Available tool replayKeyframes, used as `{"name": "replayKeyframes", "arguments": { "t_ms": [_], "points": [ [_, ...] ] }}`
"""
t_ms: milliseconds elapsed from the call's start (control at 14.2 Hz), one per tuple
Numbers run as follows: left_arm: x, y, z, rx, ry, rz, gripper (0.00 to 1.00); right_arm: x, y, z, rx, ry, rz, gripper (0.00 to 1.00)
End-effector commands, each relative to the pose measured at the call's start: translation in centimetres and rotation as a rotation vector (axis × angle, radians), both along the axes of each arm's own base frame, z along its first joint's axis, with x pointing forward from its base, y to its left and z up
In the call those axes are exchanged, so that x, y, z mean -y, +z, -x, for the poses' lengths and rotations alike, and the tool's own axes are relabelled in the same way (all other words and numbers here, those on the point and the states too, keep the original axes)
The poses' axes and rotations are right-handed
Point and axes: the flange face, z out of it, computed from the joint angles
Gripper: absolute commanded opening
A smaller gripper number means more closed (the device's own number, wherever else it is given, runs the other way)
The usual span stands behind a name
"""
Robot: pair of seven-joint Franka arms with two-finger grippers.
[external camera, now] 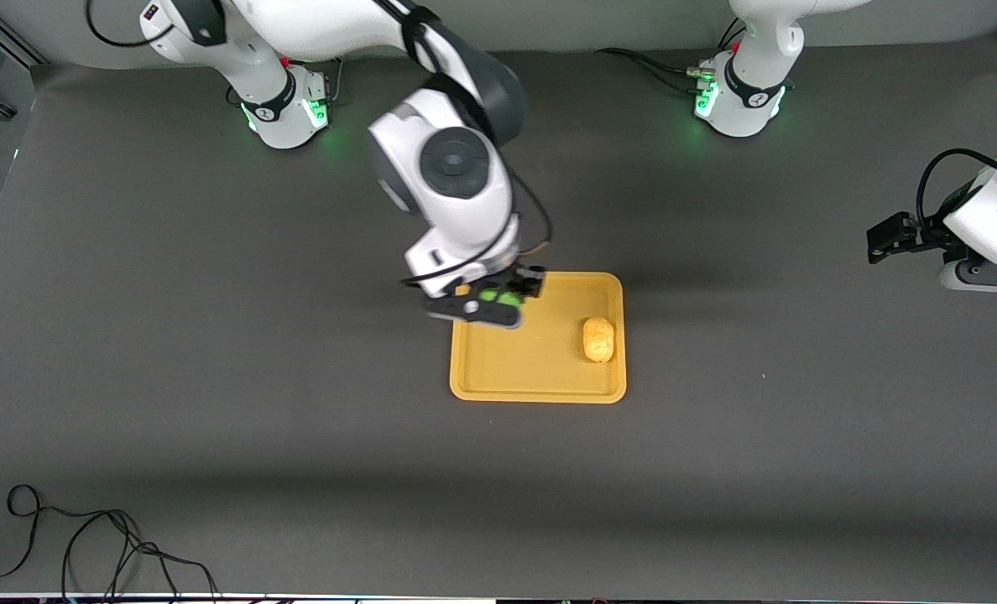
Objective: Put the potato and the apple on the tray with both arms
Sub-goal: 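Carry the green apple over the tray with the right gripper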
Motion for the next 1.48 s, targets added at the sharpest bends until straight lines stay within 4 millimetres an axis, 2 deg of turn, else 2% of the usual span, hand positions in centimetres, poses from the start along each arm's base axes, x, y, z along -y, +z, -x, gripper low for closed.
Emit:
{"name": "replayKeyframes", "arguments": {
  "t_ms": [0,141,352,493,775,845,915,986,1056,1197,1338,1408],
  "points": [
    [0.0,0.5,0.1,-0.011,-0.018,0.000,1.00,-3.0,-5.6,0.3,0.028,-0.015,0.020,0.35],
    [-0.1,0.5,0.1,-0.013,-0.018,0.001,1.00,-3.6,-10.4,-0.2,0.051,-0.027,0.043,0.35],
    [0.0,0.4,0.1,-0.018,-0.019,0.001,1.00,-3.8,-15.2,-0.7,0.068,-0.027,0.044,0.35],
    [0.0,0.3,0.2,-0.027,-0.019,0.000,1.00,-3.9,-17.4,-0.9,0.084,-0.026,0.038,0.35],
    [0.0,0.3,0.3,-0.030,-0.019,0.000,1.00,-3.4,-20.2,-1.3,0.104,-0.018,0.064,0.36],
    [0.0,0.2,0.3,-0.033,-0.019,0.000,1.00,-3.1,-20.8,-1.5,0.106,-0.023,0.064,0.38],
    [0.1,0.1,0.4,-0.034,-0.020,0.000,1.00,-3.0,-21.3,-1.4,0.102,-0.025,0.069,0.47],
    [0.2,0.1,0.4,-0.036,-0.020,0.000,1.00,-2.9,-21.5,-1.4,0.103,-0.027,0.068,0.76],
    [0.2,0.1,0.4,-0.036,-0.022,0.000,1.00,-2.8,-21.7,-1.4,0.102,-0.028,0.069,1.00],
    [0.2,0.1,0.4,-0.036,-0.020,0.000,1.00,-3.0,-19.9,-1.5,0.105,-0.028,0.060,1.00],
    [0.2,0.0,0.4,-0.042,-0.021,0.000,1.00,-2.8,-14.9,-1.3,0.079,-0.032,0.068,1.00],
    [0.2,0.0,0.5,-0.044,-0.021,0.000,1.00,-2.4,-11.4,-1.2,0.064,-0.037,0.069,1.00]
  ]
}}
